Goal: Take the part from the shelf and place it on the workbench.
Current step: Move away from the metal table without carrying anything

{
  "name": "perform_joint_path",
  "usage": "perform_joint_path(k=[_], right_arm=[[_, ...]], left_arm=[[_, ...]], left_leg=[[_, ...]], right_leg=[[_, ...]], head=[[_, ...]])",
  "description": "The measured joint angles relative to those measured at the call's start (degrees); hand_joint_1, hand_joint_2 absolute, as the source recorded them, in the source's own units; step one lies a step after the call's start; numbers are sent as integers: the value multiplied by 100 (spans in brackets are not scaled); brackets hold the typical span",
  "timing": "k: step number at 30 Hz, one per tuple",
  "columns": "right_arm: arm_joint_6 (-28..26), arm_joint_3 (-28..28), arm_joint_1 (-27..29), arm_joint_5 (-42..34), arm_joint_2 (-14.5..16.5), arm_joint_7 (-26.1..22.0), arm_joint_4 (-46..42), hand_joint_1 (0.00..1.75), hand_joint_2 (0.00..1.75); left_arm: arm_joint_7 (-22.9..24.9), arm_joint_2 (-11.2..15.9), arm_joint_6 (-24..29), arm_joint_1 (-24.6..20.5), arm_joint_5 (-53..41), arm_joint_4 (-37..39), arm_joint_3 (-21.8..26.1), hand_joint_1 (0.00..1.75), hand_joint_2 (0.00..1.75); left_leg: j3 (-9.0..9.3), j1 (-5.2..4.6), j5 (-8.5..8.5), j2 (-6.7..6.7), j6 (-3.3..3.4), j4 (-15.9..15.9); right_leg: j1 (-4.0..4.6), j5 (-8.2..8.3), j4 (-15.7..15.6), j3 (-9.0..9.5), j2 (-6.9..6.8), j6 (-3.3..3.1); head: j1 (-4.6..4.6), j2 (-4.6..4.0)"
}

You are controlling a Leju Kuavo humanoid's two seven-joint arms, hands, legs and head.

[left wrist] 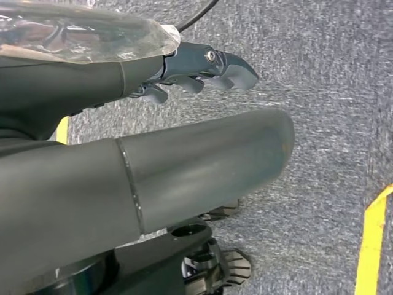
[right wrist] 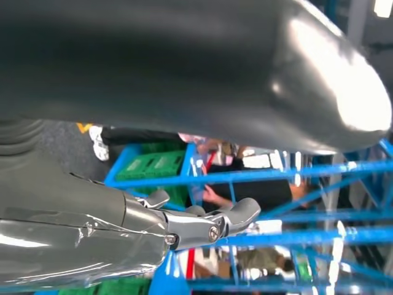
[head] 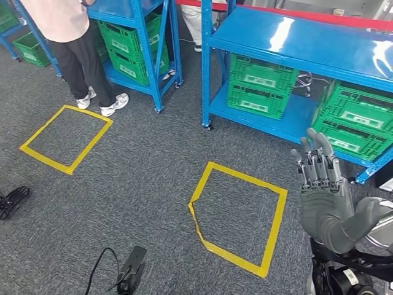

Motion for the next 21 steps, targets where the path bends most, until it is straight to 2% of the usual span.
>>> perform_joint_path(k=[2,3,4,5,7,8,9,10,11,13,14,15,17,18,19,20,21], right_arm=[[3,-3,-1,0,-2,-3,8,0,0],[4,-3,-1,0,-3,-3,11,0,0],[7,-5,-5,0,-4,-4,13,0,0],[9,-5,-9,0,-4,-5,13,0,0],[15,-4,-12,0,-3,-4,19,0,0],[16,-3,-11,0,-3,-4,26,0,0],[19,-2,-10,0,-3,-4,35,0,0],[20,-2,-10,-1,-3,-4,43,0,0],[20,-2,-10,-1,-3,-4,48,0,0],[20,-2,-13,-1,-3,-5,50,0,0],[21,-2,-15,-1,-4,-6,50,0,0],[21,-2,-17,-2,-4,-6,51,0,0],[22,-2,-20,-2,-4,-6,52,0,0],[22,-3,-19,-2,-4,-7,52,0,0],[22,-4,-23,-2,-4,-7,53,0,0],[22,-5,-30,-2,-4,-8,54,0,0],[22,-6,-34,-2,-4,-9,56,0,0]], left_arm=[[2,3,0,-6,-1,0,0,0,0],[3,4,0,-12,-1,0,0,0,0],[3,5,0,-20,-2,0,0,0,0],[4,7,0,-26,-2,0,0,0,0],[5,8,0,-21,-3,0,0,0,0],[8,8,0,-10,-3,0,0,0,0],[10,8,0,0,-3,0,0,0,0],[12,9,0,6,-3,0,0,0,0],[13,11,0,7,-3,0,0,0,0],[13,27,0,-3,-4,0,0,0,0],[13,36,-3,-10,-6,0,0,0,0],[13,43,-10,-18,-9,0,0,0,0],[13,43,-28,-34,-19,0,0,0,0],[13,39,-34,-45,-23,1,0,0,0],[11,38,-35,-53,-26,1,0,0,0],[9,38,-36,-60,-30,1,0,0,0],[8,41,-37,-60,-33,1,0,0,0]], left_leg=[[8,-4,-5,77,-46,2],[8,8,-35,62,-76,31],[-34,21,-123,-10,-105,146],[-141,32,-276,-116,-133,394],[-543,42,-679,-319,-163,1229],[-742,42,-813,-354,-167,1617],[-861,41,-839,-369,-162,1828],[-862,40,-741,-378,-147,1784],[-737,39,-541,-403,-120,1486],[-336,36,-114,-592,-44,589],[-186,33,12,-676,-18,251],[-110,25,59,-738,0,72],[-89,16,69,-683,25,5],[-77,25,83,-635,47,-24],[-64,39,101,-581,76,-58],[-51,53,116,-522,104,-93],[-42,54,122,-461,123,-111]], right_leg=[[15,7,-18,-14,104,-85],[13,20,-32,-11,150,-118],[2,37,-47,-6,193,-153],[-13,53,-62,-2,230,-183],[-20,68,-66,-16,316,-220],[-16,71,-66,-23,370,-230],[-10,74,-65,-26,431,-236],[-6,76,-64,-25,495,-238],[-3,78,-64,-20,560,-237],[8,81,-57,-18,678,-220],[13,85,-53,-25,728,-200],[12,88,-51,-38,771,-176],[4,106,-73,-60,861,-105],[1,98,-65,-70,855,-73],[9,36,16,-111,777,-43],[17,-93,218,-204,657,-17],[12,-285,557,-355,510,2]], head=[[-14,-1],[-16,-1],[-23,-1],[-39,-1],[-73,-1],[-84,0],[-87,0],[-90,0],[-92,0],[-97,0],[-97,0],[-96,0],[-88,0],[-84,0],[-68,0],[-48,0],[-28,0]])
